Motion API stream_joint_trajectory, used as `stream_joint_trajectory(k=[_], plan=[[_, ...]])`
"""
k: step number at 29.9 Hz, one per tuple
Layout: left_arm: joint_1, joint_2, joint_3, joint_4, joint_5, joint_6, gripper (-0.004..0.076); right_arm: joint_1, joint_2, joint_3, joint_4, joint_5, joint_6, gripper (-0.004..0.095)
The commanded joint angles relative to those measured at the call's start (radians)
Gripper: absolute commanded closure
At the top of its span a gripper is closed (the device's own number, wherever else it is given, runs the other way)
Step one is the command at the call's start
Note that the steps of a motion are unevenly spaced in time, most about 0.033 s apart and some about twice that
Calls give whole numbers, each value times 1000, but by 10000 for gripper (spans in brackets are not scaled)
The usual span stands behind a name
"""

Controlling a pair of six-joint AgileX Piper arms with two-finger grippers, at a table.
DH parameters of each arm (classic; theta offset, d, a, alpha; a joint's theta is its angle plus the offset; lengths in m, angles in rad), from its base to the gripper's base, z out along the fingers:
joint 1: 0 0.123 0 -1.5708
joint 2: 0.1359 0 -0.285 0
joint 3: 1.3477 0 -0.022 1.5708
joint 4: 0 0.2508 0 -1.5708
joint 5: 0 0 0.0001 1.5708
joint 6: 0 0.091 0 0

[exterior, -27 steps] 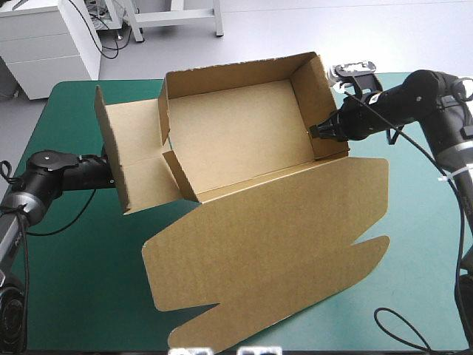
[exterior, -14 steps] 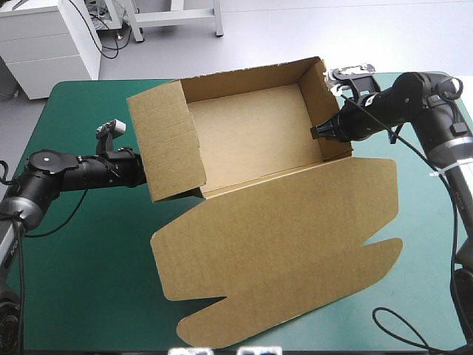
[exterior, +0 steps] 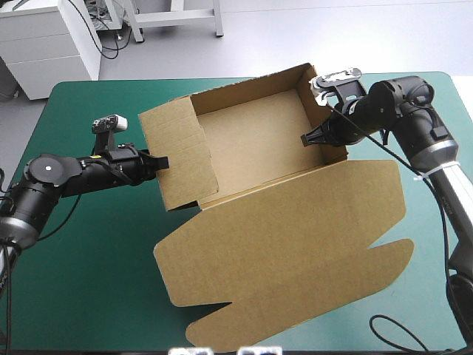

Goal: Fold the box

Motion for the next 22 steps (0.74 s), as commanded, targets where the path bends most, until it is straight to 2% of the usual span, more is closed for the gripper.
stream_joint_trajectory(k=[1, 5, 9, 18, 22], plan=[[-7, -56, -31, -49, -14, -23, 731, 1, -39, -23, 9, -55, 24, 923], [-7, -72, -31, -42, -14, -40, 732, 1, -39, -23, 7, -55, 42, 923], [-7, -83, -31, -42, -58, -88, 732, 1, -39, -23, 7, -61, 42, 923], [-7, -84, -31, -3, -63, -182, 731, 16, -39, -23, 6, -78, 63, 923], [-7, -82, -31, -6, -63, -182, 731, 66, -39, -23, -56, -103, 83, 923]])
